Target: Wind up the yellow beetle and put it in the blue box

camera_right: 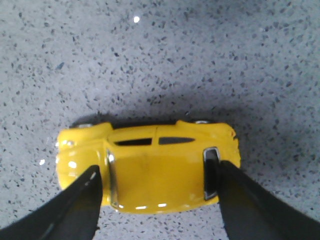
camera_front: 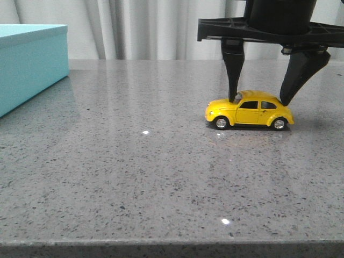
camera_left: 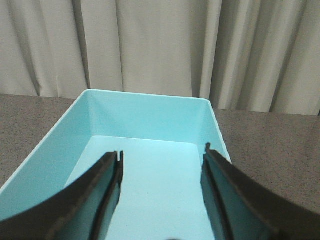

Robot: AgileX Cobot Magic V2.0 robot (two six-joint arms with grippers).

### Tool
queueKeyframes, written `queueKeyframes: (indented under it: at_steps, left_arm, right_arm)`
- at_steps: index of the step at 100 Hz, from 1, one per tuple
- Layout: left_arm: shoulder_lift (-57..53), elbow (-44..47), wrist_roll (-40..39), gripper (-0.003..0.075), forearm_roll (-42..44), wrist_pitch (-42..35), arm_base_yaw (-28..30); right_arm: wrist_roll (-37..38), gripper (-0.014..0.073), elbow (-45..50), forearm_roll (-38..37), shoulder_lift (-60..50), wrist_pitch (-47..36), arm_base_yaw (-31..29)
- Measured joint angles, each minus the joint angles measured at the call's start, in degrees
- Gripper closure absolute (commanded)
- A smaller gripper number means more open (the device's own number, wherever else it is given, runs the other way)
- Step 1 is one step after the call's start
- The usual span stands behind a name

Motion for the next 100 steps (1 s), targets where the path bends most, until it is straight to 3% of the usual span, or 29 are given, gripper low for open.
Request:
queueKeyframes:
  at_steps: [100]
  left_arm:
    - [0.00, 0.00, 0.00, 0.0366, 0.00, 0.00, 0.00]
  right_arm:
    - [2.85, 0.0095, 1.91, -4.92, -0.25, 1.80, 0.03]
